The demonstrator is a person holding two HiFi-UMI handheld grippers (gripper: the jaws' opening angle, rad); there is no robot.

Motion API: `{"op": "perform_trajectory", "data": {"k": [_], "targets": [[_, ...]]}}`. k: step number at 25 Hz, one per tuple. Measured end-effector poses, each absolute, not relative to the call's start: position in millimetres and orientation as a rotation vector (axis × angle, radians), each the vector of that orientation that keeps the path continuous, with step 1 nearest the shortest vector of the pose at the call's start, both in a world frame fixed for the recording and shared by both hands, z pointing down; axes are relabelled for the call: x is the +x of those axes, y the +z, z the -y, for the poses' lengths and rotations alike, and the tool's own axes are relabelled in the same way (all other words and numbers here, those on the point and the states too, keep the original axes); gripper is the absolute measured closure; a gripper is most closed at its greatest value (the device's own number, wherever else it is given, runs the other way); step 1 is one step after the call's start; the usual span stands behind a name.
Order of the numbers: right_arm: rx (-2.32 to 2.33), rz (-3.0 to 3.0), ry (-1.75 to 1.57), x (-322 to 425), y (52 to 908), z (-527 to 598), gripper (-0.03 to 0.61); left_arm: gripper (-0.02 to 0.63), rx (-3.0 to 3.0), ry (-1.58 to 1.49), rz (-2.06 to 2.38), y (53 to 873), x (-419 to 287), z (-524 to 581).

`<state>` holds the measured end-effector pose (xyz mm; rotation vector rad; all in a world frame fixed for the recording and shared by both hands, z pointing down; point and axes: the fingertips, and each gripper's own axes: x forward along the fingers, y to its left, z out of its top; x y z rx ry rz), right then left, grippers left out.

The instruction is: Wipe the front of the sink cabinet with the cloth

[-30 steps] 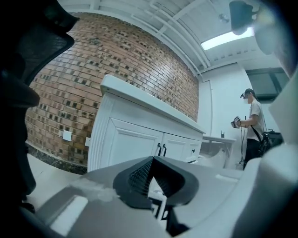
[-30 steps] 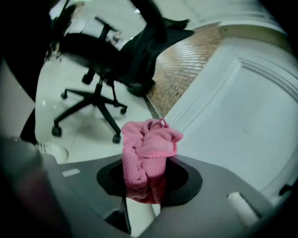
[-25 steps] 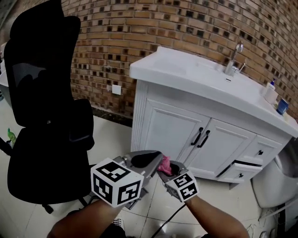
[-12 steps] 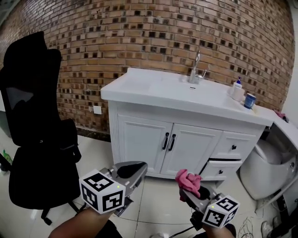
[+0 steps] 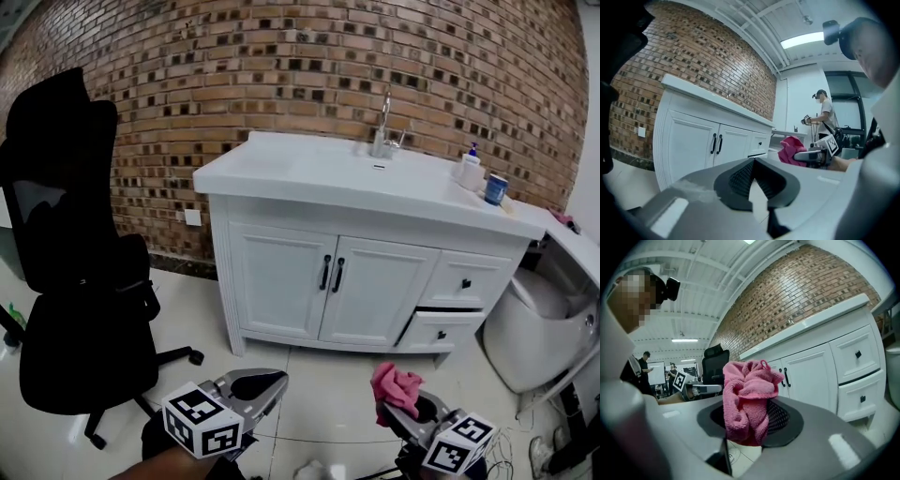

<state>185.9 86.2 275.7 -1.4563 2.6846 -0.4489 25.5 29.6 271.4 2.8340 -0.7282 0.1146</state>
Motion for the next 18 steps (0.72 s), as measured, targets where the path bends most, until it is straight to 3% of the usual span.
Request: {"op": "perform_trajectory", "data": {"k": [18], "targets": [[-1.47, -2.716, -0.453, 176.5, 286.2, -91.2, 0.428, 0.611, 2.819, 0.158, 0.707, 281.9, 33.3, -42.3]]}}
